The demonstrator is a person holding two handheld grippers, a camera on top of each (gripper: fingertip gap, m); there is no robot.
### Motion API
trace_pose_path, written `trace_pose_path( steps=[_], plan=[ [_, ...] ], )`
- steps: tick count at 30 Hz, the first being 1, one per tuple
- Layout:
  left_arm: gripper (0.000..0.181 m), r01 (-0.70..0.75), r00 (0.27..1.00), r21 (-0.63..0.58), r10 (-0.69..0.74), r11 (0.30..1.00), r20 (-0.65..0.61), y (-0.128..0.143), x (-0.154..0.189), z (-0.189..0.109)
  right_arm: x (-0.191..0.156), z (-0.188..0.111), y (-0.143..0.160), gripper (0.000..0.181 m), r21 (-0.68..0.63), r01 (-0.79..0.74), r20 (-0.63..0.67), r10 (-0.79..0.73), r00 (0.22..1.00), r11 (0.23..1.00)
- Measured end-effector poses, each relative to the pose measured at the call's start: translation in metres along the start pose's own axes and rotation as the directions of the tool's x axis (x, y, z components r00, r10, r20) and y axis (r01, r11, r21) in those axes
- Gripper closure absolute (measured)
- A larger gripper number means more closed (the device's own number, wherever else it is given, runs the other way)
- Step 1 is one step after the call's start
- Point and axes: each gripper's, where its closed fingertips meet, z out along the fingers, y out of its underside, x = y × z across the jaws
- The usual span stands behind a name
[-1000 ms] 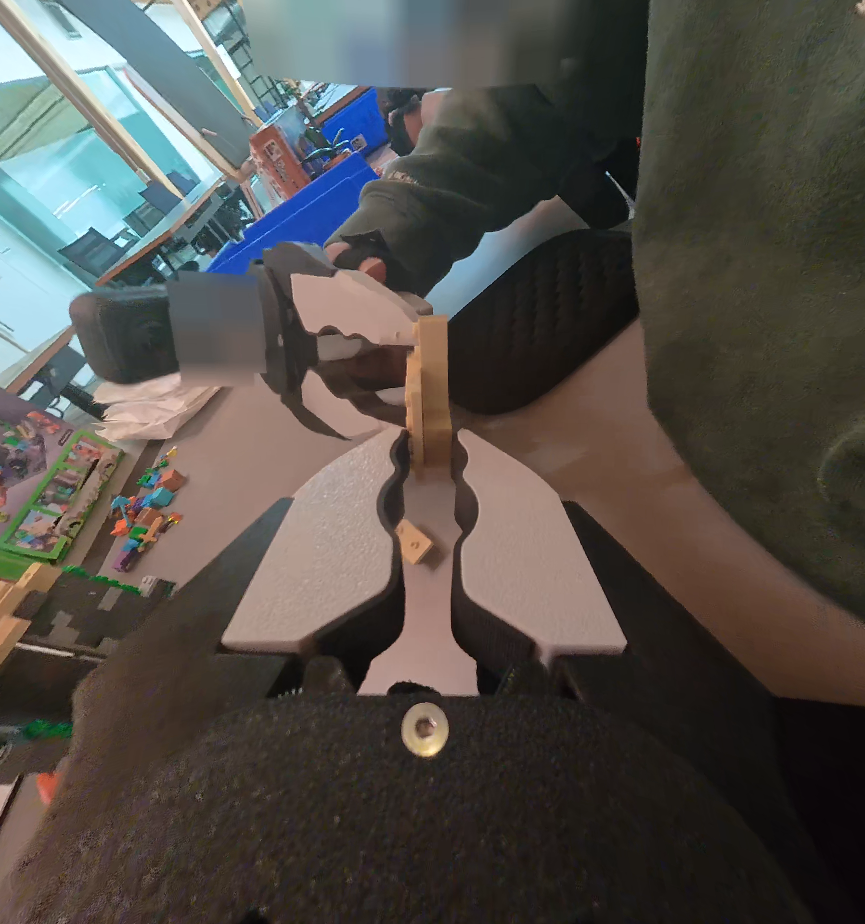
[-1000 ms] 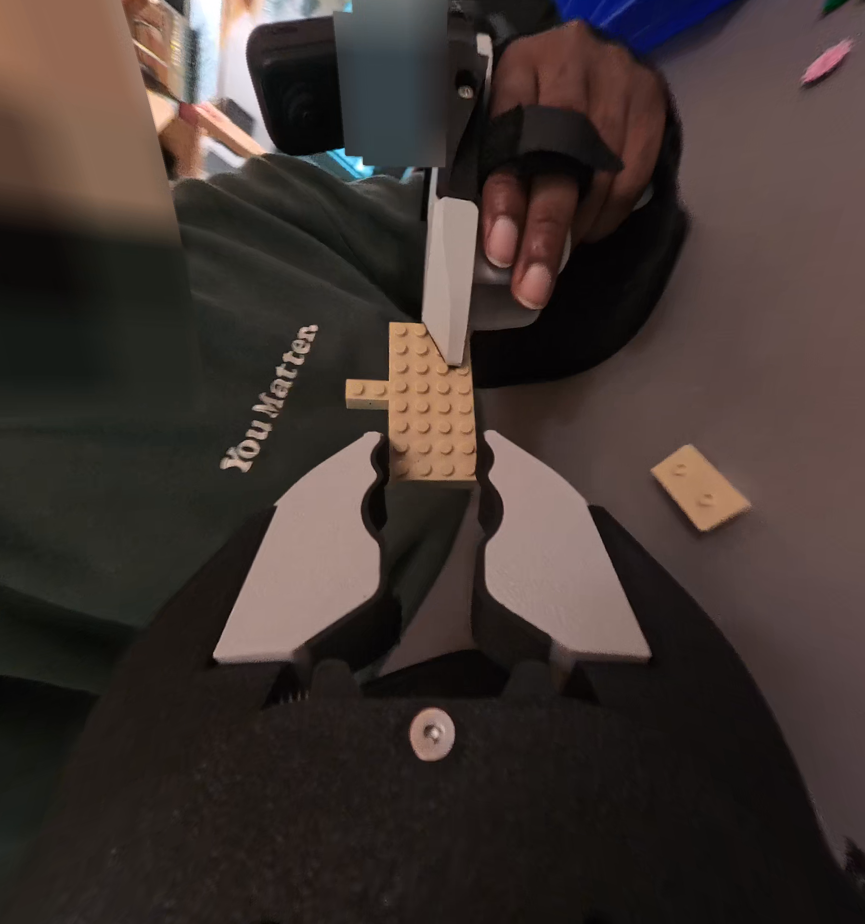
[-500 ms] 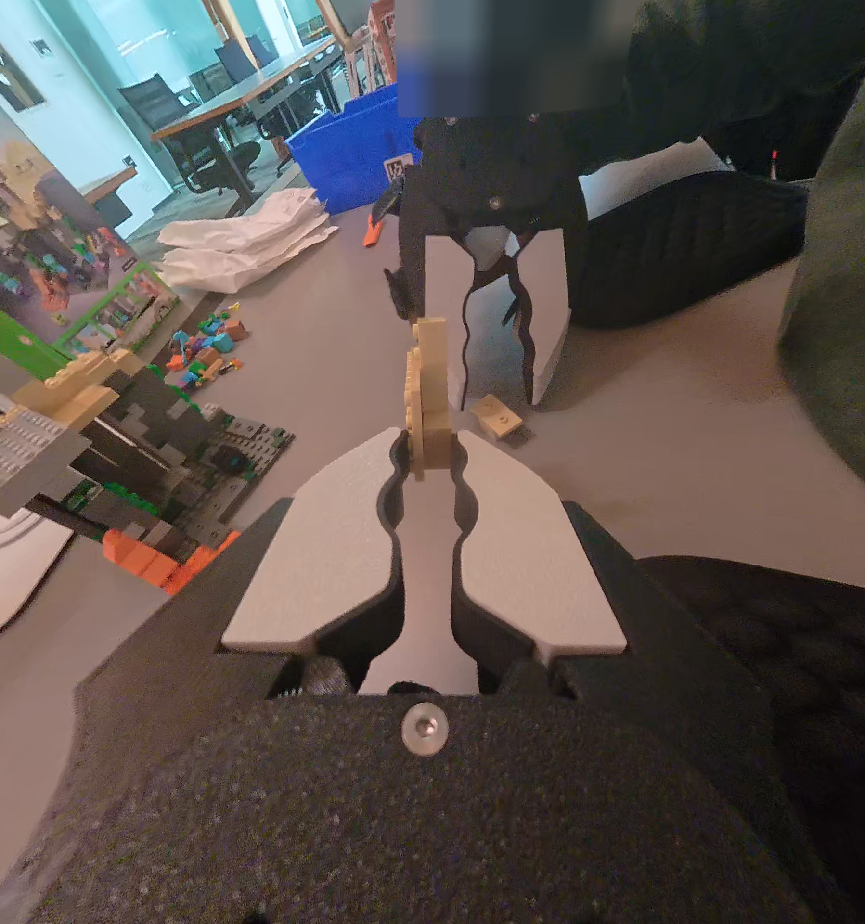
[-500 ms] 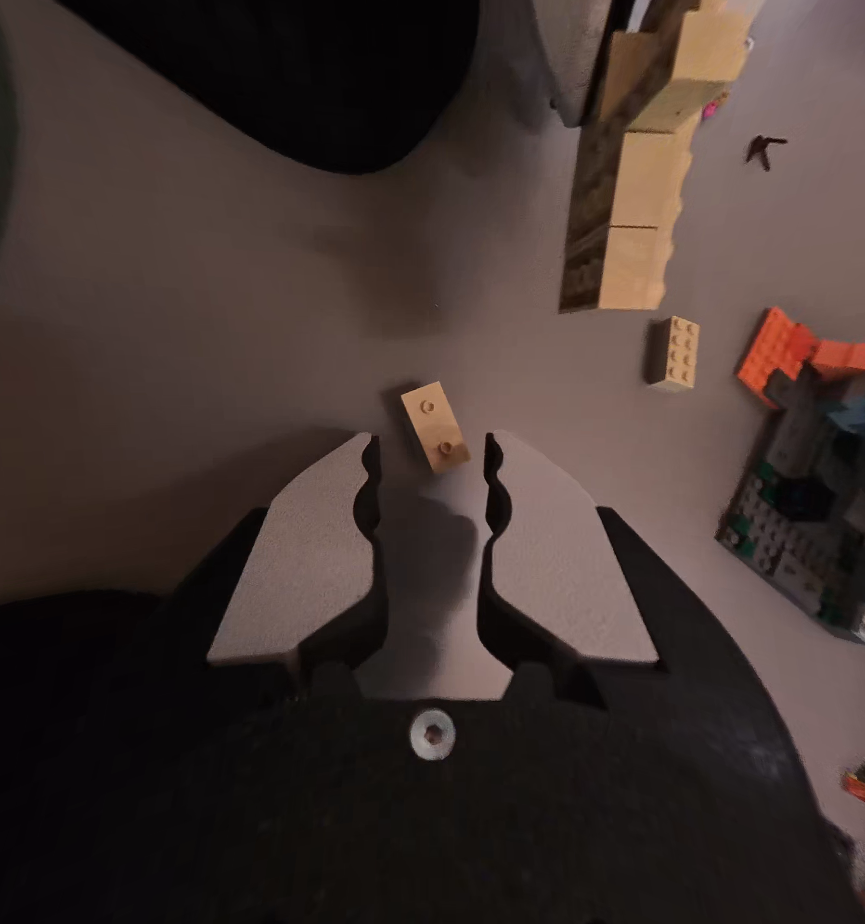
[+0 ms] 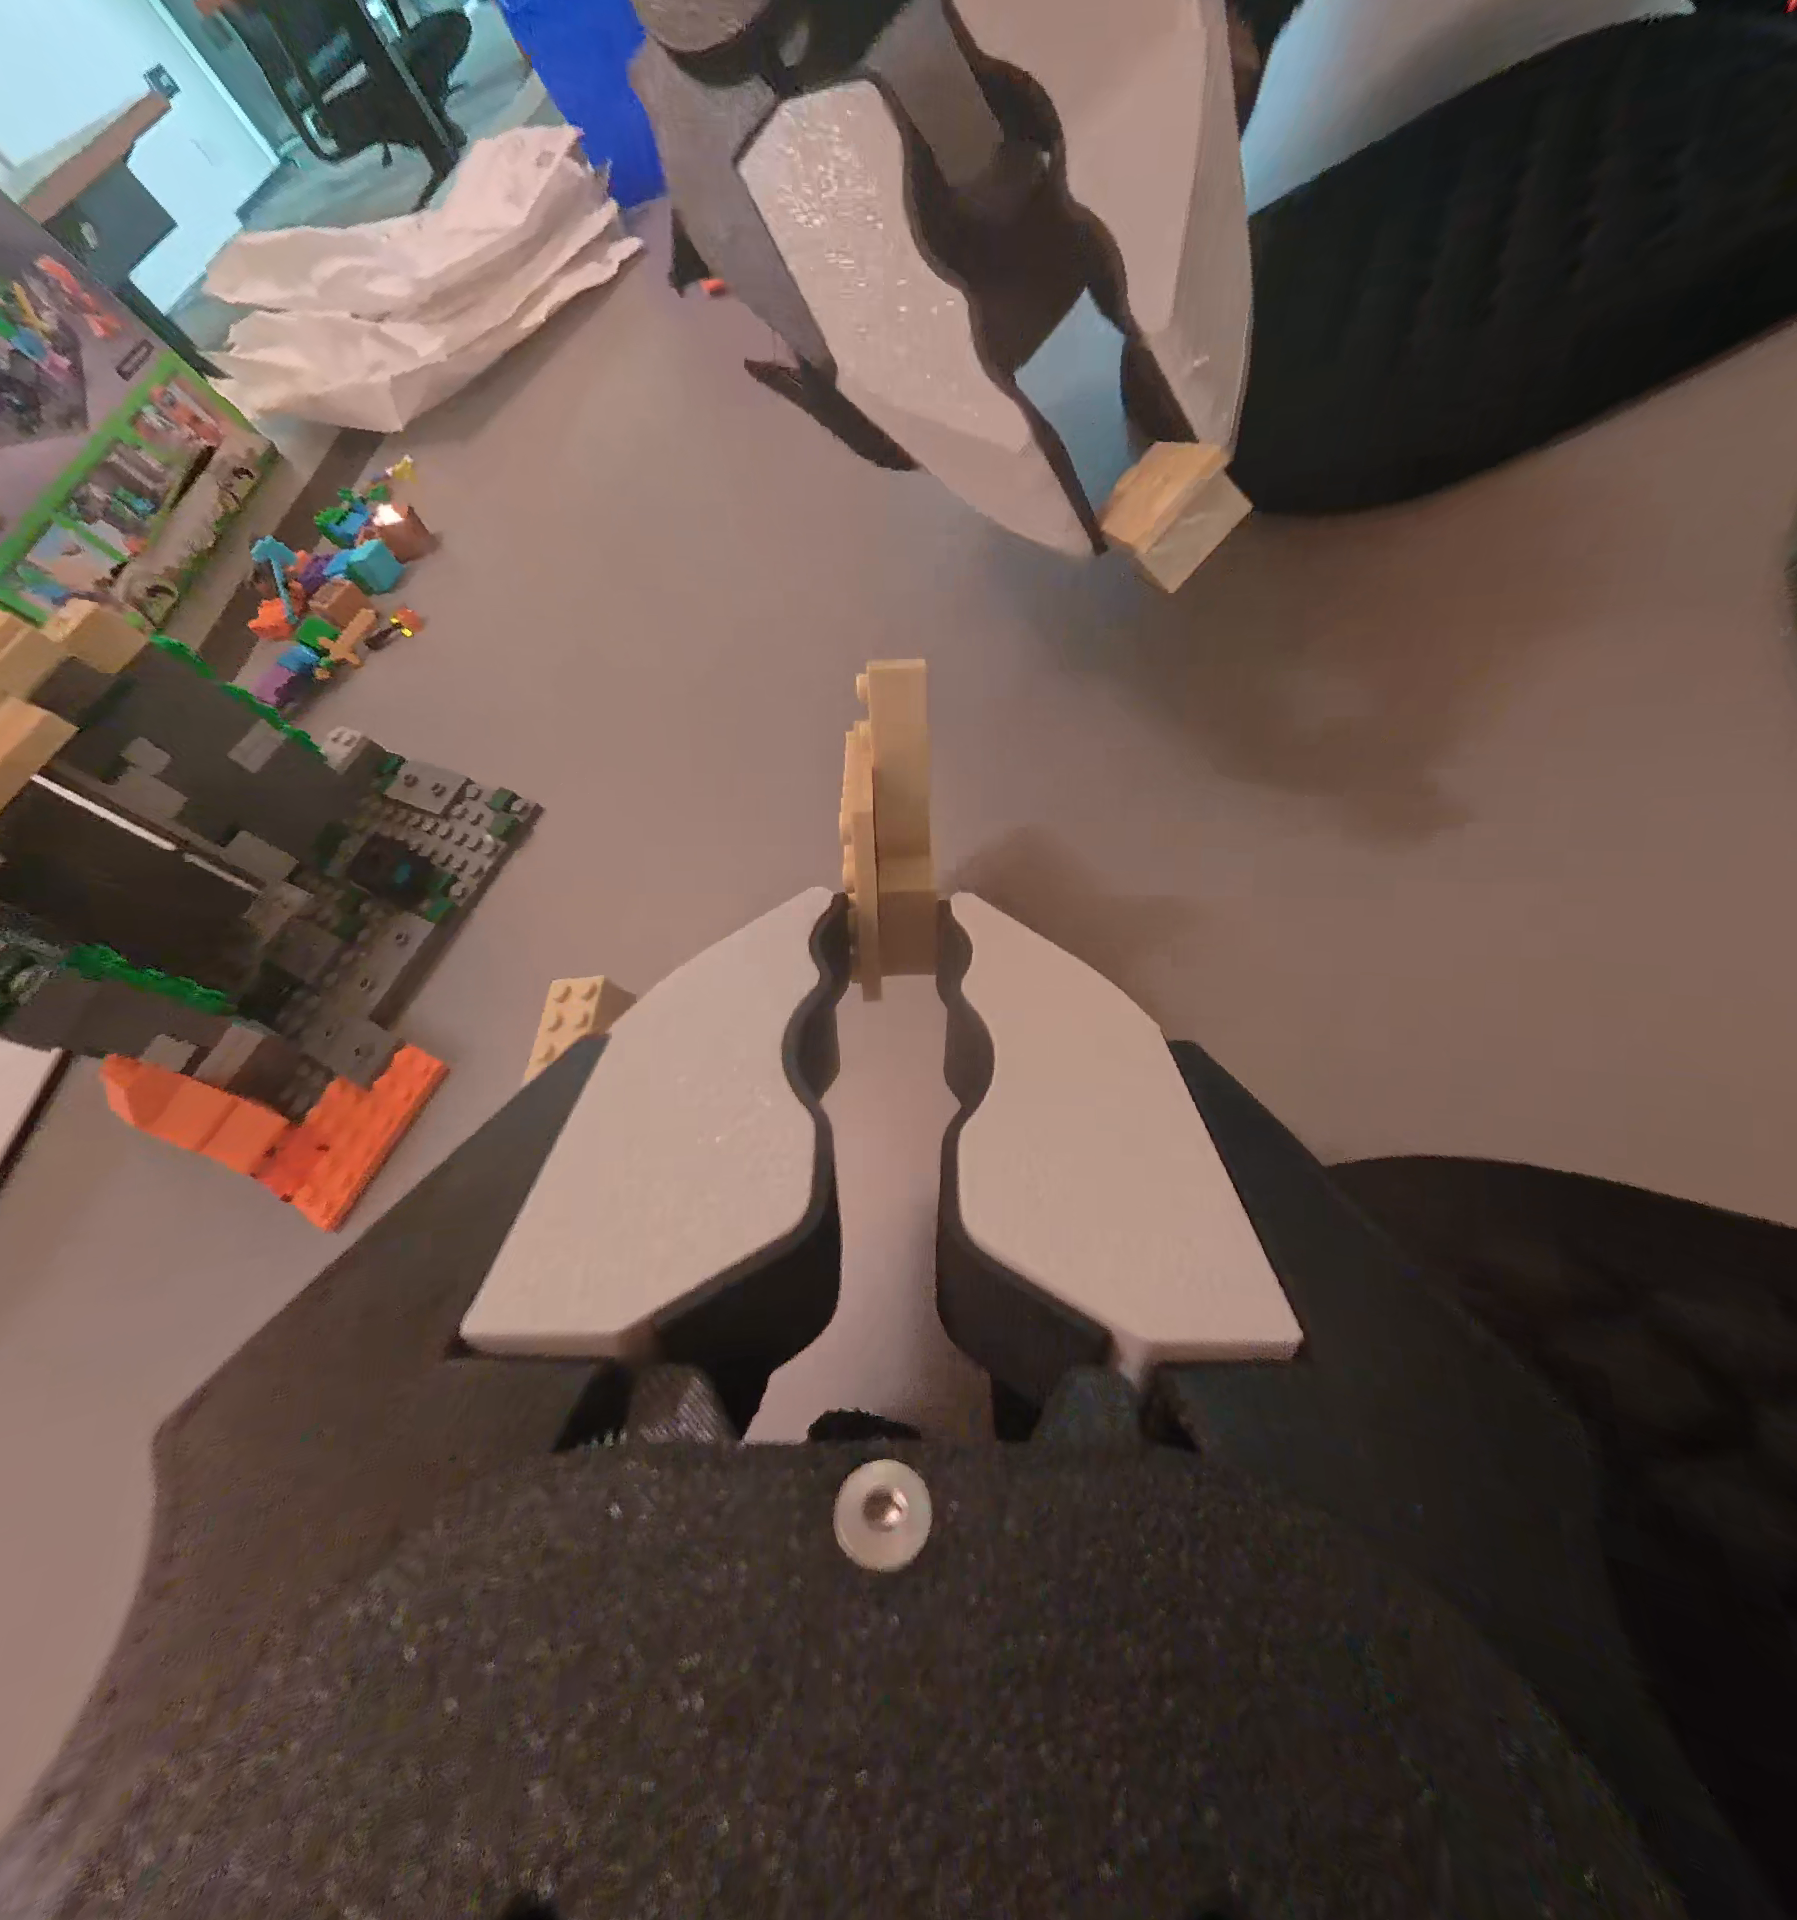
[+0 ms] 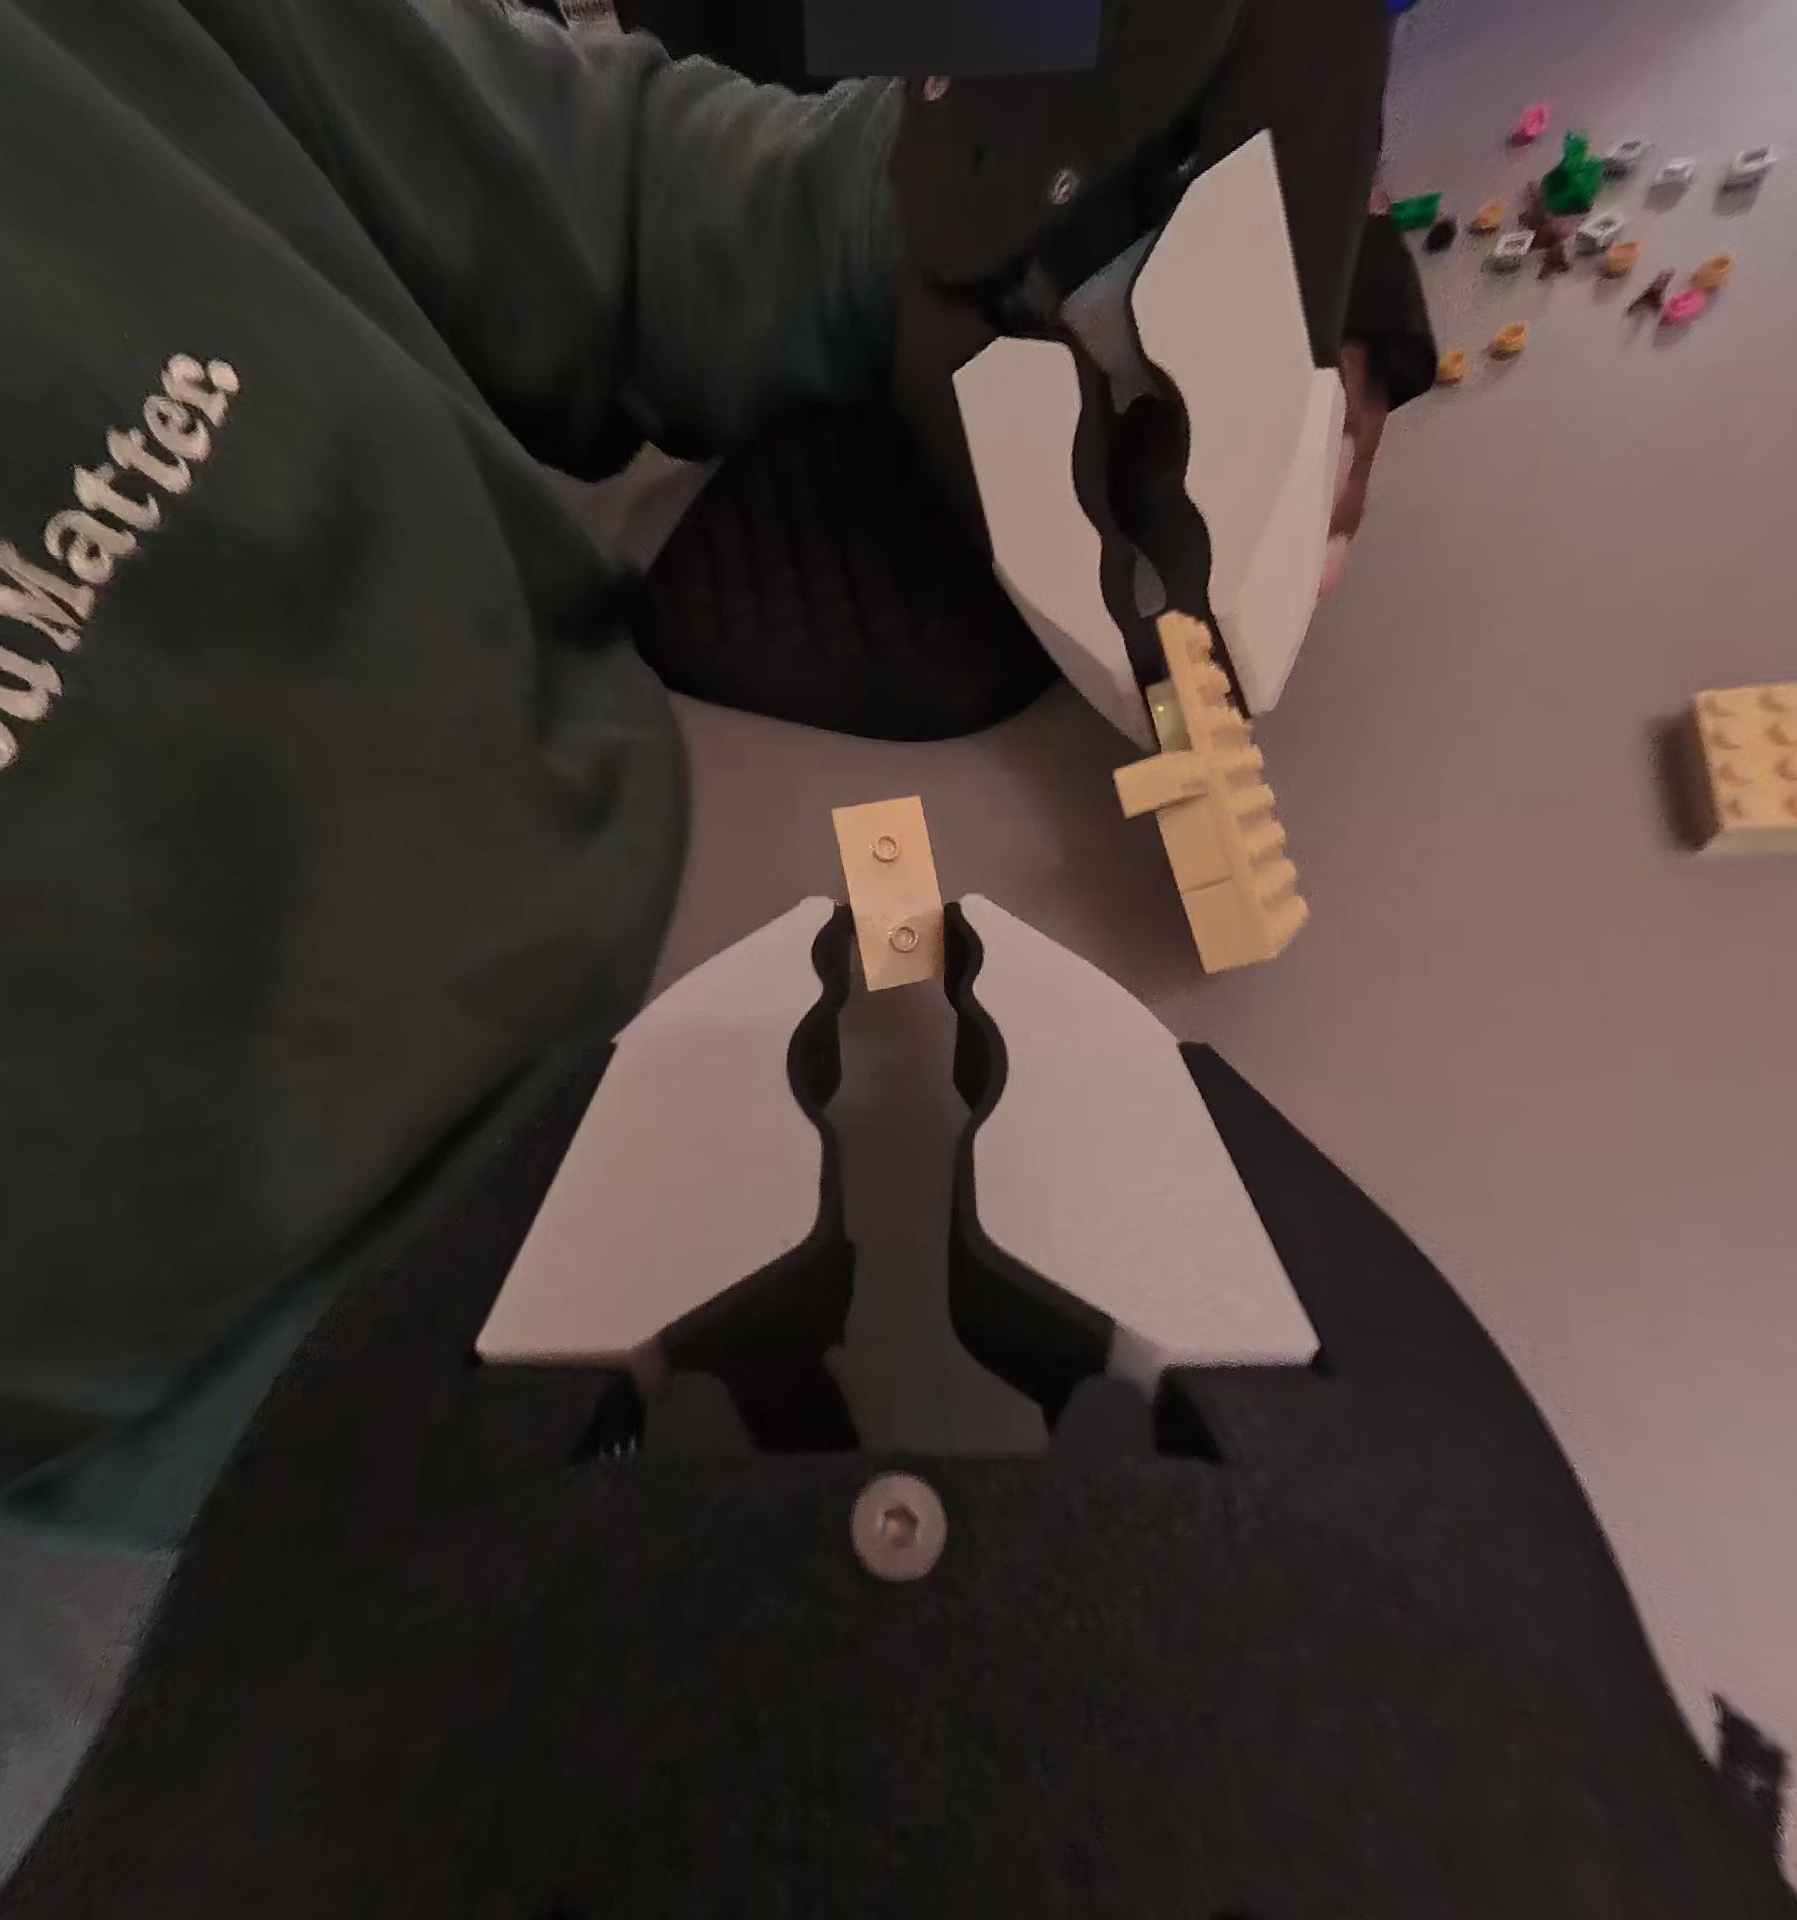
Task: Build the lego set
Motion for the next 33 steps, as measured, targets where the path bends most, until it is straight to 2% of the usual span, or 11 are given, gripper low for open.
trace_pose_path(
  steps=[3, 5, 10, 15, 22, 26, 29, 31, 33],
  plan=[
    [0.166, 0.03, 0.999, -0.037, -0.03, 0.999, -0.016, 0.001, 0.008, 0.01, -0.004, 0.005, 0.006, 0.164, 0.0, -0.112, 0.06, 0.112, 0.992, 0.994],
    [0.166, 0.045, 0.999, -0.056, -0.046, 0.997, -0.018, 0.003, 0.01, 0.013, -0.004, 0.009, 0.016, 0.164, -0.044, -0.17, 0.075, 0.173, 0.982, 0.984],
    [0.166, 0.064, 0.998, -0.051, -0.065, 0.997, -0.015, 0.003, 0.008, 0.013, 0.011, 0.011, 0.048, 0.164, -0.255, -0.193, -0.052, 0.185, 0.981, 0.947],
    [0.166, 0.069, 0.998, -0.053, -0.07, 0.996, -0.007, 0.005, 0.006, 0.013, 0.021, 0.011, 0.06, 0.159, -0.409, -0.115, -0.122, 0.071, 0.99, 0.905],
    [0.166, 0.103, 0.995, -0.058, -0.102, 0.993, 0.013, 0.009, 0.0, 0.01, 0.038, 0.002, 0.041, 0.158, -0.396, 0.039, -0.241, -0.145, 0.96, 0.917],
    [0.166, 0.118, 0.993, -0.049, -0.118, 0.992, 0.006, 0.008, -0.001, 0.01, 0.029, 0.0, 0.034, 0.157, -0.388, 0.232, -0.292, -0.358, 0.887, 0.892],
    [0.166, 0.162, 0.987, -0.022, -0.162, 0.987, -0.018, 0.005, -0.001, 0.008, 0.025, 0.001, 0.039, 0.153, -0.433, 0.385, -0.325, -0.54, 0.777, 0.815],
    [0.166, 0.183, 0.983, 0.002, -0.183, 0.983, -0.029, 0.002, -0.002, 0.006, 0.027, 0.001, 0.045, 0.153, -0.454, 0.434, -0.338, -0.601, 0.724, 0.779],
    [0.166, 0.194, 0.98, 0.013, -0.193, 0.981, -0.042, 0.0, -0.001, 0.005, 0.028, 0.001, 0.048, 0.154, -0.452, 0.453, -0.345, -0.619, 0.705, 0.768]
  ],
)
